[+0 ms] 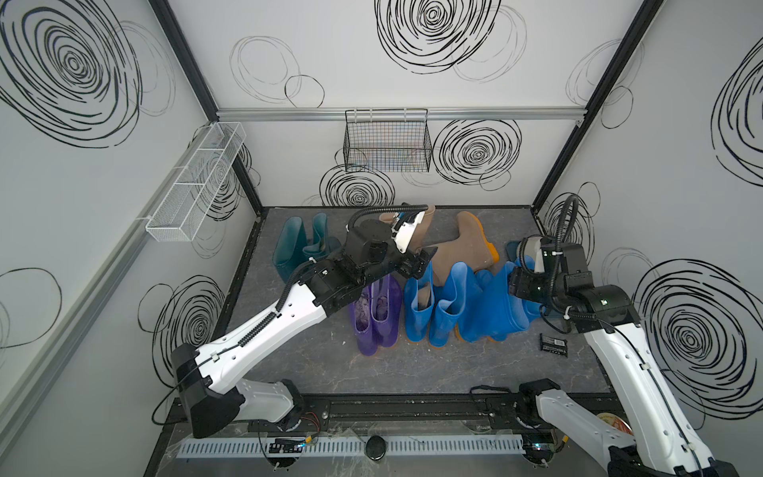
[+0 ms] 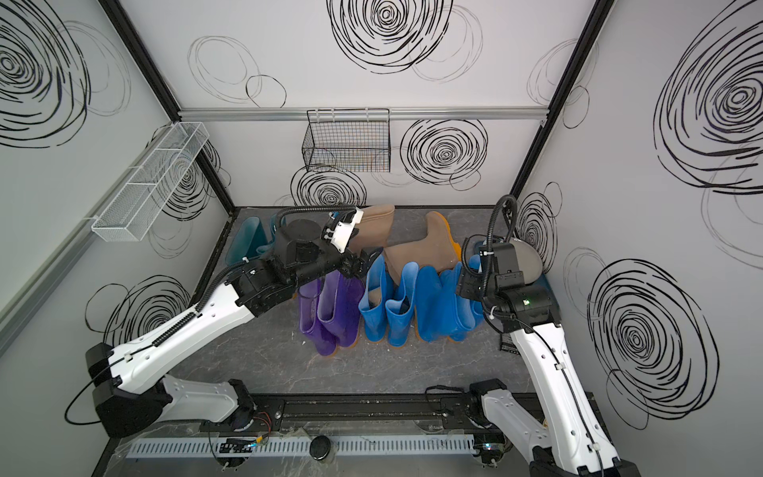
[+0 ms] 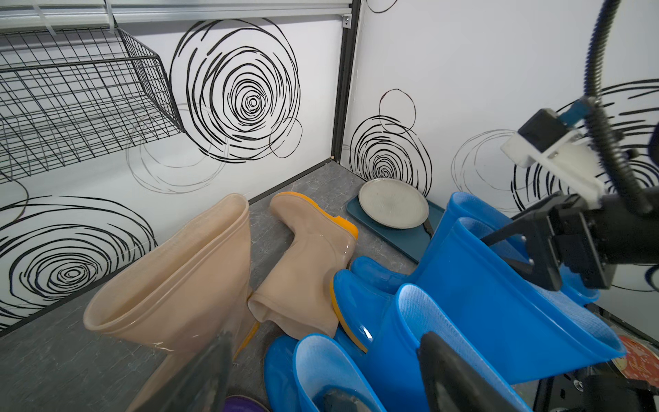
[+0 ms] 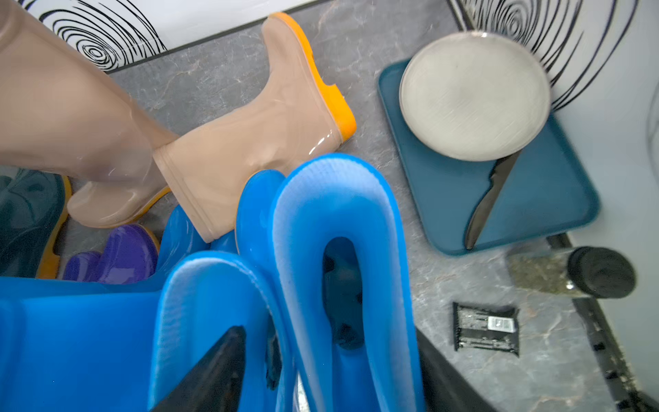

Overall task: Match and arrange rain boots in pairs
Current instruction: Pair a pair of rain boots at the center of the board.

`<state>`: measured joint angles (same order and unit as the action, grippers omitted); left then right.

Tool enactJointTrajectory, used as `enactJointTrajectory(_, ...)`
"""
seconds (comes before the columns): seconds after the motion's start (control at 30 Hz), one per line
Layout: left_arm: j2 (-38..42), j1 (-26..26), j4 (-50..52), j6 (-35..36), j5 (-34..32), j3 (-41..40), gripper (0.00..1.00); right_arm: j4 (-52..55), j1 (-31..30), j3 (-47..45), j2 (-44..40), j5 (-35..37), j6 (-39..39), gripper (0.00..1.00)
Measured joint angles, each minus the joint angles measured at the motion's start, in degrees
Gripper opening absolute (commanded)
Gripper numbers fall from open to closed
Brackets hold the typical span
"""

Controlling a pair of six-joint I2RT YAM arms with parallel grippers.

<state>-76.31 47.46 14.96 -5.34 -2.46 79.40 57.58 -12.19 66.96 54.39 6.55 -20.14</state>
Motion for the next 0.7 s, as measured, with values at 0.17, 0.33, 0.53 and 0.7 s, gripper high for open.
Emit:
enactJointTrajectory(0.17, 0.3, -0.3, 0.0, 0.0, -0.3, -0.7, 0.85, 0.7, 1.2, 0.6, 2.1, -2.1, 1.9, 0.02)
enactJointTrajectory(0.33, 1.8, -1.1, -0.1, 0.0, -0.5, -1.4, 0.85, 6.0, 1.9, 6.1, 5.1, -2.1, 3.6, 0.0)
enactJointTrajectory(0.53, 3.6, -2.4, -1.4, 0.0, -1.0, -2.2, 0.85, 13.0, 3.6, 11.1, 5.6, -2.2, 4.6, 0.0)
enactJointTrajectory(0.7, 3.7, -3.4, -1.9, -0.2, -1.0, -3.1, 0.85, 13.2, 6.0, 8.8, 5.4, -2.8, 5.0, 0.0)
